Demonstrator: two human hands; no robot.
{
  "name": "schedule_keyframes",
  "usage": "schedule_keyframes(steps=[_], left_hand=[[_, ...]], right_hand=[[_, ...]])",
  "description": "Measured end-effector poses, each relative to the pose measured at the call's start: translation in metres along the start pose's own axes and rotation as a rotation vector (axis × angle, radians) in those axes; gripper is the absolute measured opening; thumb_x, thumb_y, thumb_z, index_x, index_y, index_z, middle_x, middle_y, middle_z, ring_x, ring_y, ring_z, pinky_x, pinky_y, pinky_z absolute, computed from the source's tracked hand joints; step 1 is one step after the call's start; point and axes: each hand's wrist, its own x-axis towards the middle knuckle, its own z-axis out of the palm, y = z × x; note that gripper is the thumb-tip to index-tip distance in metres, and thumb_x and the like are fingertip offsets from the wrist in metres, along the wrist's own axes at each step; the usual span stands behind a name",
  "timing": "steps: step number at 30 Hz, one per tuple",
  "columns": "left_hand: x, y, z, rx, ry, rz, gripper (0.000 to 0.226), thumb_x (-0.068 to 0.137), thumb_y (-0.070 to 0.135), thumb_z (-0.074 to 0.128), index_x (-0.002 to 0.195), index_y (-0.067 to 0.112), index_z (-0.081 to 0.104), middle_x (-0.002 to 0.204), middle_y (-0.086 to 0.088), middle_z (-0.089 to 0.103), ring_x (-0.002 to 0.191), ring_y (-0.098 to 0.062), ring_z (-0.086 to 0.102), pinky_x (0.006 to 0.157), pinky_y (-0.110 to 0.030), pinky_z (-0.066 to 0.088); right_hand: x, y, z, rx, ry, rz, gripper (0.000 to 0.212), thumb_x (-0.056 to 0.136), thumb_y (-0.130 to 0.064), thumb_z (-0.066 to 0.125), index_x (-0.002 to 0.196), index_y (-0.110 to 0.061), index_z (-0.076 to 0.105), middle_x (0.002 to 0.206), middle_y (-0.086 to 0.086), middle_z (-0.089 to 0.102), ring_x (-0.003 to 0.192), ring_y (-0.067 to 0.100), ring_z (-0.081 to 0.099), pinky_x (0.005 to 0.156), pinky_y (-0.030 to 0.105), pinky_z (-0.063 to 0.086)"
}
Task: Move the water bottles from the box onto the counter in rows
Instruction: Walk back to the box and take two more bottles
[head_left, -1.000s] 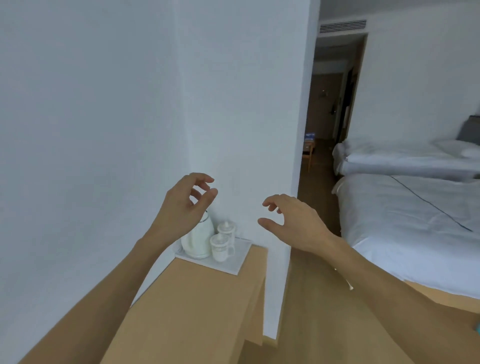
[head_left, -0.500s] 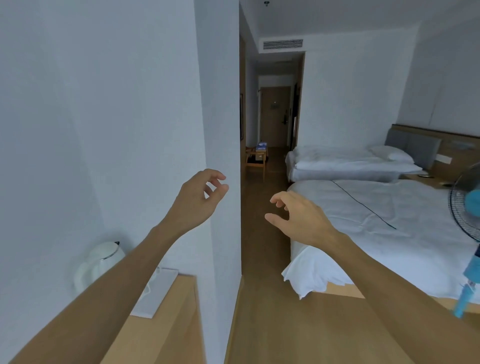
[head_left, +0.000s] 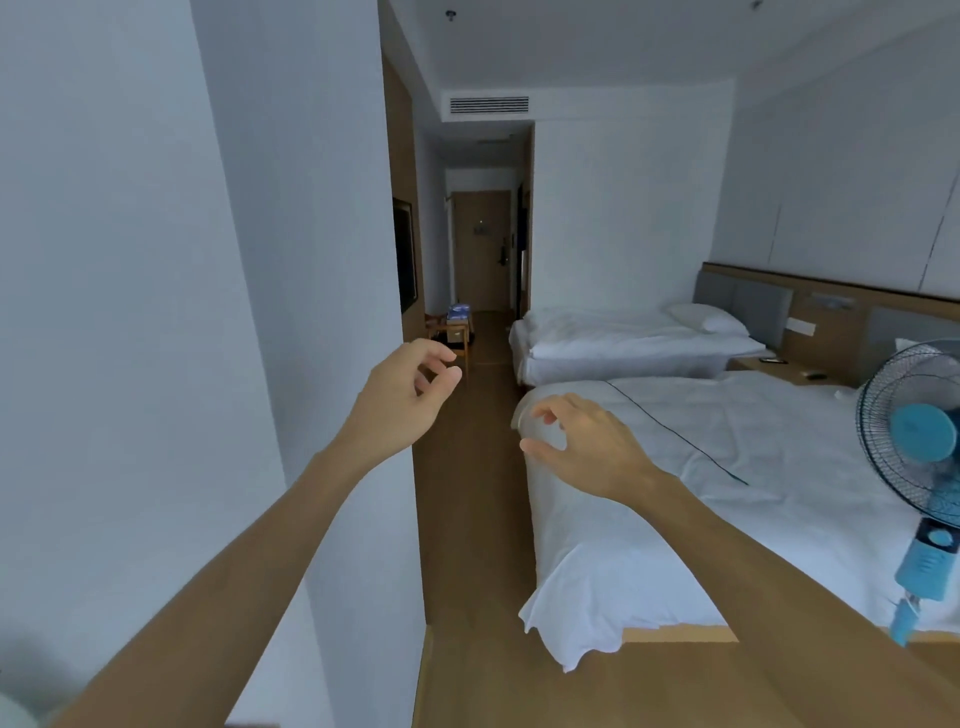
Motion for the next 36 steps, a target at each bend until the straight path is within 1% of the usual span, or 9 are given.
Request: schedule_keyframes(steps=[3,8,13,16,20,26,31,34,36], left_hand=[[0.047,-0.021,0.028,-0.016,-0.022,0.007,0.015,0.095,0.038,0.054,0.109,0.035,0.054,0.100,0.021,0.053,0.086,-0.003,0.057,0.067,-0.007,0.041],[0.116,-0.058,0.076,-0.022,-0.053,0.005,0.020,0.095,0.038,0.053,0.114,0.032,0.055,0.104,0.017,0.056,0.088,-0.004,0.058,0.068,-0.007,0.041],[0.182,-0.097,0.132,-0.016,-0.062,-0.009,0.019,0.096,0.038,0.053,0.114,0.032,0.055,0.102,0.018,0.056,0.088,-0.004,0.058,0.067,-0.006,0.040],[0.224,-0.121,0.168,-0.007,-0.051,-0.023,0.021,0.096,0.037,0.052,0.116,0.030,0.056,0.103,0.016,0.057,0.088,-0.003,0.057,0.067,-0.005,0.039],[0.283,-0.148,0.208,0.006,-0.052,-0.059,0.024,0.096,0.035,0.052,0.118,0.028,0.057,0.106,0.014,0.059,0.090,-0.006,0.058,0.066,-0.004,0.038],[0.364,-0.193,0.246,0.020,-0.041,-0.100,0.025,0.097,0.036,0.052,0.120,0.027,0.057,0.106,0.014,0.060,0.091,-0.003,0.059,0.072,-0.010,0.042],[0.424,-0.253,0.274,0.010,-0.033,-0.131,0.025,0.096,0.038,0.051,0.120,0.031,0.057,0.105,0.018,0.059,0.088,0.004,0.054,0.072,-0.010,0.039],[0.462,-0.297,0.294,0.014,-0.028,-0.132,0.028,0.097,0.037,0.051,0.123,0.031,0.056,0.110,0.016,0.059,0.089,0.000,0.056,0.075,-0.012,0.040],[0.493,-0.329,0.307,0.010,-0.029,-0.126,0.028,0.097,0.037,0.051,0.124,0.030,0.056,0.112,0.015,0.058,0.091,-0.003,0.057,0.076,-0.013,0.041]], right_hand=[[0.044,0.024,0.013,-0.017,0.023,0.009,0.045,0.090,-0.055,0.055,0.126,-0.028,0.051,0.121,-0.008,0.056,0.108,0.012,0.051,0.094,0.033,0.042],[0.112,0.073,0.043,-0.029,0.039,0.026,0.044,0.089,-0.055,0.055,0.124,-0.028,0.052,0.118,-0.007,0.057,0.106,0.014,0.052,0.092,0.034,0.042],[0.185,0.136,0.078,-0.026,0.021,0.042,0.045,0.089,-0.055,0.054,0.125,-0.029,0.051,0.127,-0.006,0.055,0.115,0.017,0.050,0.097,0.038,0.041],[0.233,0.177,0.098,0.000,0.018,0.029,0.046,0.089,-0.054,0.055,0.127,-0.027,0.052,0.127,-0.006,0.055,0.117,0.018,0.049,0.099,0.037,0.041],[0.305,0.223,0.118,0.028,-0.017,0.002,0.044,0.089,-0.053,0.054,0.126,-0.028,0.052,0.122,-0.006,0.057,0.116,0.017,0.049,0.096,0.036,0.042],[0.409,0.274,0.154,0.050,-0.057,-0.049,0.045,0.090,-0.055,0.053,0.127,-0.029,0.050,0.128,-0.008,0.054,0.118,0.018,0.049,0.097,0.037,0.043],[0.493,0.303,0.201,0.075,-0.092,-0.068,0.045,0.089,-0.057,0.053,0.127,-0.032,0.048,0.127,-0.009,0.053,0.115,0.014,0.050,0.093,0.034,0.045],[0.548,0.318,0.232,0.077,-0.092,-0.076,0.046,0.089,-0.058,0.053,0.127,-0.034,0.048,0.126,-0.011,0.054,0.113,0.010,0.052,0.089,0.032,0.046],[0.588,0.325,0.253,0.065,-0.098,-0.082,0.046,0.089,-0.058,0.053,0.127,-0.034,0.047,0.127,-0.011,0.053,0.111,0.009,0.053,0.090,0.033,0.048]])
